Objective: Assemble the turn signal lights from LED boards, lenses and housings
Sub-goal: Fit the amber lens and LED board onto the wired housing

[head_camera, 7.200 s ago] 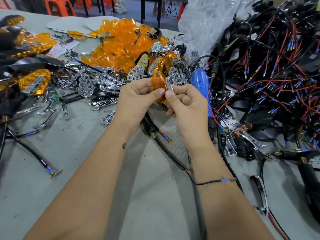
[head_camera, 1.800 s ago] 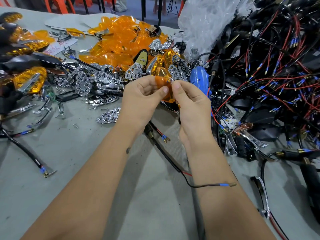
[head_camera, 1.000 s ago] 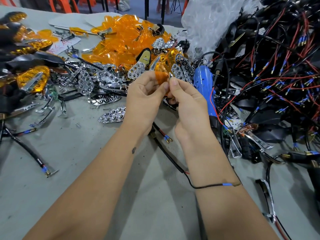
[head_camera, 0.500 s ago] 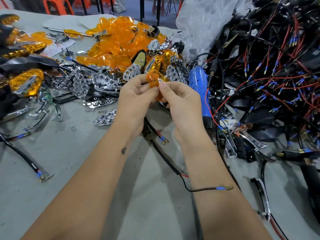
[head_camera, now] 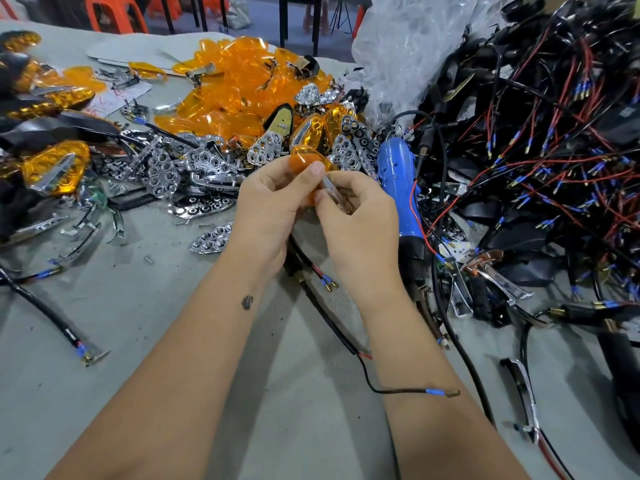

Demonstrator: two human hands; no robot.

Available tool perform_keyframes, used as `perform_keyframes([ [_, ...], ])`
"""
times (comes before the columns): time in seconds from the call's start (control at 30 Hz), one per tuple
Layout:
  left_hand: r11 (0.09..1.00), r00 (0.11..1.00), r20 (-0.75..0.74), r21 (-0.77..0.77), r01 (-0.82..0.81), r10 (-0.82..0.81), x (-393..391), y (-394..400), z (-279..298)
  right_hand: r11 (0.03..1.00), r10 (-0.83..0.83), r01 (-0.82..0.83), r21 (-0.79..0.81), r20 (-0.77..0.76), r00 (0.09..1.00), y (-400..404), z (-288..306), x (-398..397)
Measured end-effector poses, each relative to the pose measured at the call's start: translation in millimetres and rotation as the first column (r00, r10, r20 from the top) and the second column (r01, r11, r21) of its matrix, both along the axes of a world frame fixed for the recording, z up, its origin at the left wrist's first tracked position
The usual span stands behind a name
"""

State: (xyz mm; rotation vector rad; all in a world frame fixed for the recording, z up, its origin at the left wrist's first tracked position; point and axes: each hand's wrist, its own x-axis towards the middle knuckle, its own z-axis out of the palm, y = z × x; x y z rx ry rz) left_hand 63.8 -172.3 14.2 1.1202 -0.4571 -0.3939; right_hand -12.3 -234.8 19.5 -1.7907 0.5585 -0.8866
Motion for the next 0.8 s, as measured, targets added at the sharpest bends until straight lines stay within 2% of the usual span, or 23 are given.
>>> perform_keyframes([
  [0.1,1.0,1.0,0.0,0.008,-0.013,0.013,-1,-1,2,0.991,-0.052,0.052,-0.12,0.003,0.999,3,-4,0],
  [0.33,0.997,0.997,-0.058,-0.053,-0.056,0.053,7,6,4,0.987,-0.077,0.091,-0.133,0.109,0.991,5,-3,-3],
  [0.43,0.993,0.994,-0.109,-0.113,-0.026,0.014,10,7,4,0.997,-0.07,0.067,0.024,0.126,0.99,3,-3,-4],
  [0.5,0.989,0.991,-0.132,-0.146,-0.004,-0.016,12,8,4,0.983,0.001,-0.026,0.18,0.138,0.99,0,-2,-4],
  [0.57,0.986,0.991,-0.13,-0.165,0.02,-0.042,12,8,4,0.954,0.106,-0.139,0.265,0.134,0.985,-2,0,-3],
  [0.63,0.984,0.991,-0.119,-0.175,0.038,-0.059,11,8,3,0.949,0.155,-0.185,0.254,0.133,0.979,-3,0,-3],
  [0.8,0.99,0.995,-0.074,-0.128,0.061,-0.071,9,9,2,0.952,0.125,-0.16,0.261,0.147,0.981,-6,0,-3],
])
